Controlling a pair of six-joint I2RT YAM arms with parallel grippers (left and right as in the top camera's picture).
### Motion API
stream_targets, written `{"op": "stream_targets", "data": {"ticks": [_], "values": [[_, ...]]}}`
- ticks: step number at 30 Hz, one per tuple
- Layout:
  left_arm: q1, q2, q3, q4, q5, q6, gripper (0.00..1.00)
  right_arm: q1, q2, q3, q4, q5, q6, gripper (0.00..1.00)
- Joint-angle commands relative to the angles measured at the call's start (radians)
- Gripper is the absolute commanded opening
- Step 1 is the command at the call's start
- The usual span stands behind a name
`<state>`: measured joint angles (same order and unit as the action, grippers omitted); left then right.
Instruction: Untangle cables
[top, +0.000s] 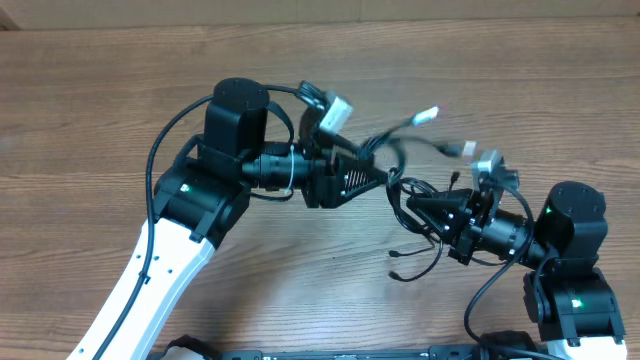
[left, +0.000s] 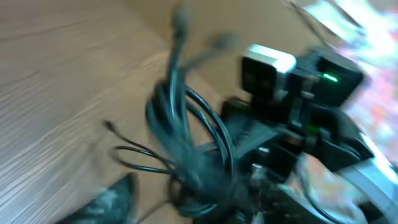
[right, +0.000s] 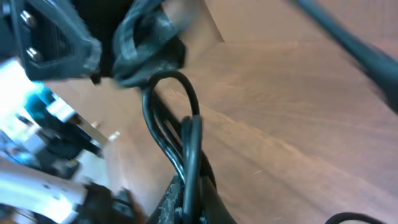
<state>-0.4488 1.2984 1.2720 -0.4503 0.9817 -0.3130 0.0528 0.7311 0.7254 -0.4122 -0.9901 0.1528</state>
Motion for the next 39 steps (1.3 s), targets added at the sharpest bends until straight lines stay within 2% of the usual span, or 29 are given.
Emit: {"op": "stream_targets", "data": {"ticks": [1, 2, 10, 18, 24, 26, 29, 30, 34, 39], "values": [[0.011, -0.01, 0.021, -0.025, -0.181, -0.113, 0.85, -0.003, -0.005, 0.023, 0.006, -0.011, 0.259, 0.04], [0.011, -0.01, 0.021, -0.025, -0.18, -0.115, 1.0, -0.003, -0.005, 0.023, 0.006, -0.011, 0.271, 0.04], [0.011, -0.01, 0.021, -0.087, -0.176, -0.141, 1.0, -0.003, -0.005, 0.023, 0.042, 0.004, 0.348, 0.04], [0.01, -0.01, 0.021, -0.099, -0.115, -0.13, 1.0, -0.003, -0.005, 0.023, 0.164, 0.142, 0.656, 0.04], [0.01, -0.01, 0.021, -0.087, -0.061, -0.116, 1.0, -0.003, -0.005, 0.023, 0.298, 0.145, 0.784, 0.04], [0.01, -0.01, 0.021, -0.072, -0.022, -0.113, 0.99, -0.003, -0.005, 0.023, 0.346, 0.145, 0.821, 0.04], [0.01, -0.01, 0.021, -0.006, 0.08, -0.114, 0.75, -0.003, -0.005, 0.023, 0.4, 0.15, 0.865, 0.04], [0.01, -0.01, 0.021, 0.013, 0.1, -0.114, 0.73, -0.003, -0.005, 0.023, 0.405, 0.158, 0.881, 0.04], [0.01, -0.01, 0.021, 0.048, 0.138, -0.122, 0.78, -0.003, -0.005, 0.023, 0.419, 0.19, 0.959, 0.04], [-0.012, -0.01, 0.021, 0.062, 0.135, -0.121, 0.78, -0.002, -0.002, 0.023, 0.504, 0.188, 1.005, 0.04]]}}
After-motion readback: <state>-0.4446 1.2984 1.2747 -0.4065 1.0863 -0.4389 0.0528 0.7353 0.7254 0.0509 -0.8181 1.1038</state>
